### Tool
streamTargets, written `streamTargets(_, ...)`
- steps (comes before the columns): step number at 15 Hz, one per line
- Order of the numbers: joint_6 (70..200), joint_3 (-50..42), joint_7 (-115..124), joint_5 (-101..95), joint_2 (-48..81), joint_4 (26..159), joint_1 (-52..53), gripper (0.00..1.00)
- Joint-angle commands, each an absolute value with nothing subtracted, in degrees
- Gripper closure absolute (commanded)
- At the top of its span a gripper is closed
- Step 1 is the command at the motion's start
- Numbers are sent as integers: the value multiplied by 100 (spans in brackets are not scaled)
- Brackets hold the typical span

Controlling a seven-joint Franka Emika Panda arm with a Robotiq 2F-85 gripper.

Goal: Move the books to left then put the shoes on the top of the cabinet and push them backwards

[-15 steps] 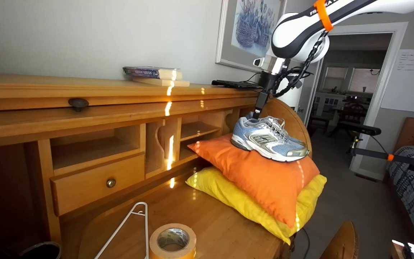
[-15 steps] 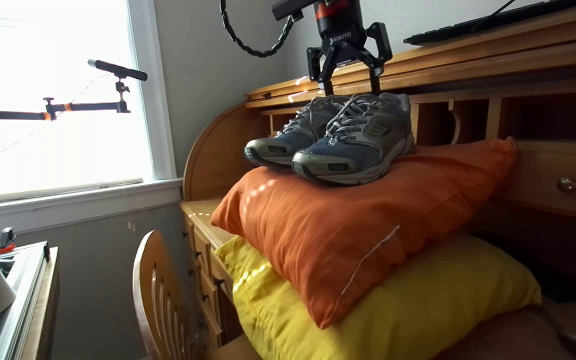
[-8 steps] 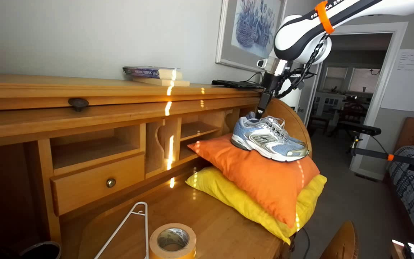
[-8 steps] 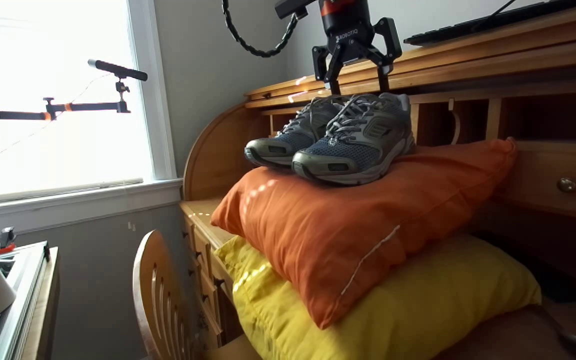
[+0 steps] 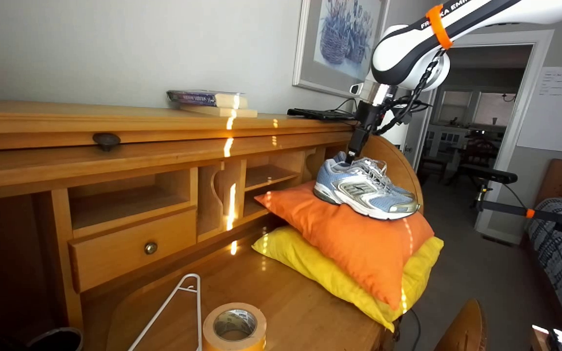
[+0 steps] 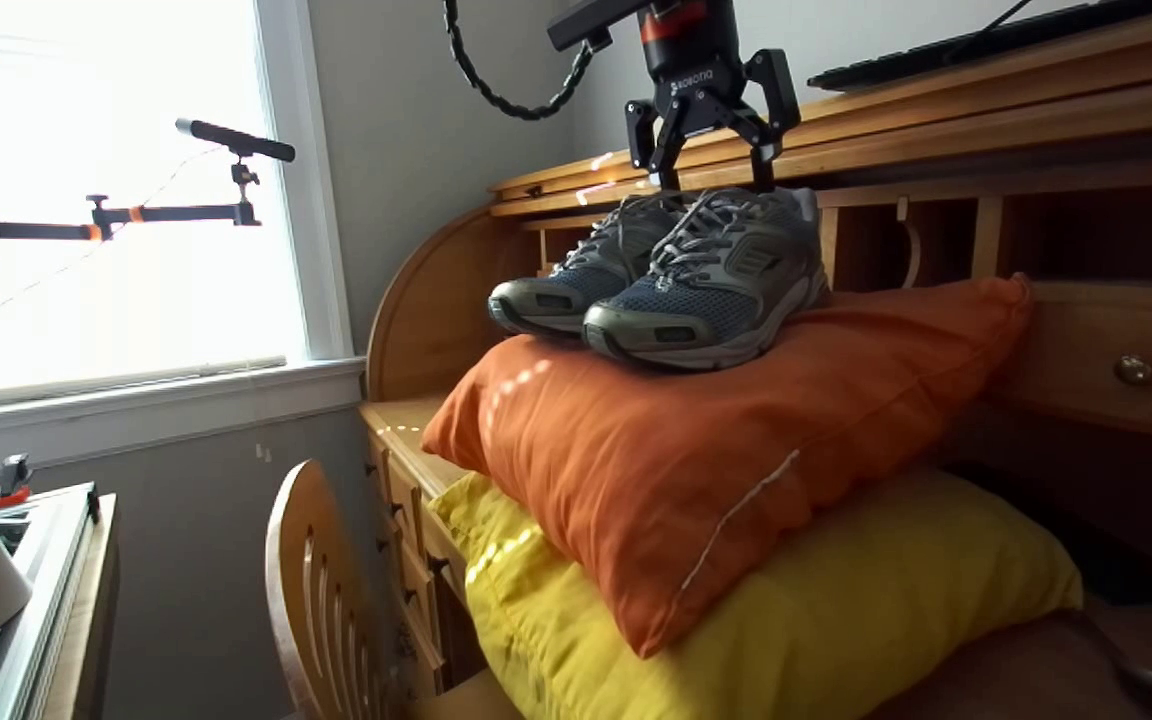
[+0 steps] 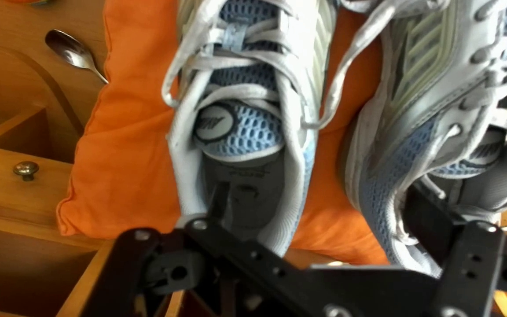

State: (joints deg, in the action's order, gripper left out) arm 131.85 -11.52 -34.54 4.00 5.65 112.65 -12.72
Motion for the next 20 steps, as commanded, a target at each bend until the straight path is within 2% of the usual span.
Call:
streamTargets(1, 13361, -1110, -3259, 607, 512, 11375, -1330, 0)
streamTargets(18, 13126, -1089, -3048, 769, 667, 11479, -1348, 0)
streamTargets(19, 13144, -1088, -3026, 751, 683, 11480, -1346, 18)
streamTargets(20, 13153, -1084, -3019, 744, 697, 11477, -1347, 27)
